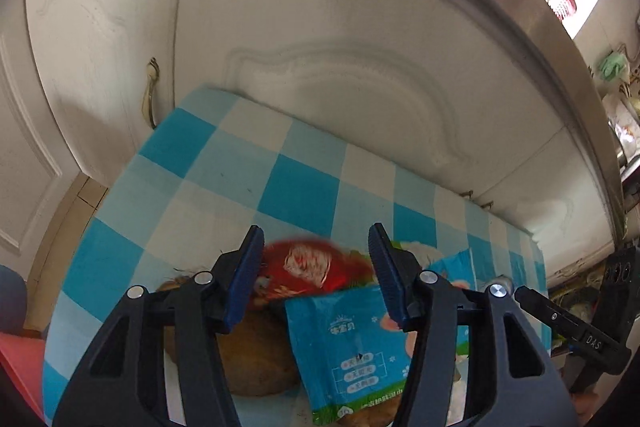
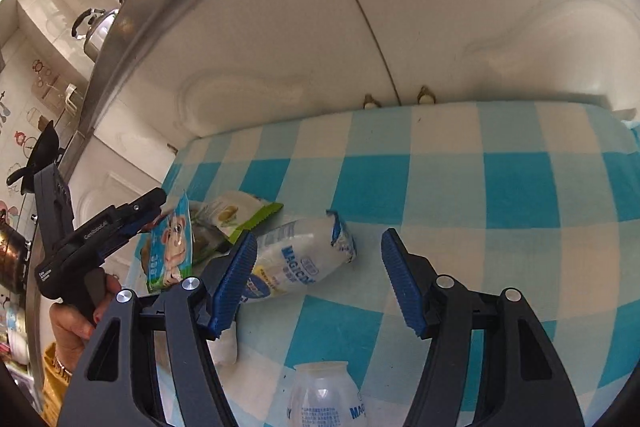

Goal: Collect trash
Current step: 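Reach the left tool to the blue cow-print bag while the right tool reaches the white bottle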

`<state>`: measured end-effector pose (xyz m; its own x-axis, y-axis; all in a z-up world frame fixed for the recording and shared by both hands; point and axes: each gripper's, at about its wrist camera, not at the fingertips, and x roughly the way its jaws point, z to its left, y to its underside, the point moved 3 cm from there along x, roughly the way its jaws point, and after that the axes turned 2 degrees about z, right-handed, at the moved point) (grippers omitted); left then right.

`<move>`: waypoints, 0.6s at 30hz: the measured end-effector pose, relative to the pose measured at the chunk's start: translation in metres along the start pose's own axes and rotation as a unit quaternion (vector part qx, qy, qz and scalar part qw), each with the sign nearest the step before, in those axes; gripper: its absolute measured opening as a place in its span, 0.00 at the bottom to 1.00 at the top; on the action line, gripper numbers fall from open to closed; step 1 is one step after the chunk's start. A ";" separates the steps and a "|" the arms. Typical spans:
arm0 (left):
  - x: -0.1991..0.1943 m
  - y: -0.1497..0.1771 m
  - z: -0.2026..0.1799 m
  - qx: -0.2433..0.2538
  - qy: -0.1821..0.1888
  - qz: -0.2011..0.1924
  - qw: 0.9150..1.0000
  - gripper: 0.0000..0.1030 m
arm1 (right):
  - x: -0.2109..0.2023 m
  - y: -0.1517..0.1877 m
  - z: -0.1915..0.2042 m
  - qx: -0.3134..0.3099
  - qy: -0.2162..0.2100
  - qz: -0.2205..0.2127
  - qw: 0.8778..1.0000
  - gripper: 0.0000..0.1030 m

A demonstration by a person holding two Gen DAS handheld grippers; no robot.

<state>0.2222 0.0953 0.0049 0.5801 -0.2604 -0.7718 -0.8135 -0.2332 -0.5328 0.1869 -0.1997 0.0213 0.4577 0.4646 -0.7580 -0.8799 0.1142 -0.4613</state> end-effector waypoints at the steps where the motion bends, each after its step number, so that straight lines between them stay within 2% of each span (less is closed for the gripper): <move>1: 0.000 0.002 -0.002 0.006 0.002 -0.004 1.000 0.54 | -0.003 0.004 -0.001 -0.003 0.004 -0.003 1.000 0.64; 7: 0.001 0.016 -0.015 0.057 0.012 -0.001 0.998 0.53 | -0.023 0.041 -0.006 -0.029 0.009 -0.007 1.000 0.69; 11: -0.005 0.028 -0.029 0.097 0.016 0.013 0.995 0.53 | -0.031 0.069 -0.004 -0.045 -0.006 -0.009 0.999 0.69; 15: -0.010 0.050 -0.037 0.116 0.038 0.036 0.992 0.54 | -0.036 0.089 0.005 -0.075 0.012 -0.021 0.997 0.69; 18: -0.016 0.062 -0.038 0.125 0.038 0.034 0.991 0.56 | -0.038 0.098 0.010 -0.085 0.020 -0.030 0.996 0.67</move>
<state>0.1640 0.0497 -0.0025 0.5167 -0.3398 -0.7858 -0.8306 0.0235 -0.5563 0.0818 -0.1972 0.0091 0.5163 0.4261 -0.7429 -0.8181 -0.0111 -0.5749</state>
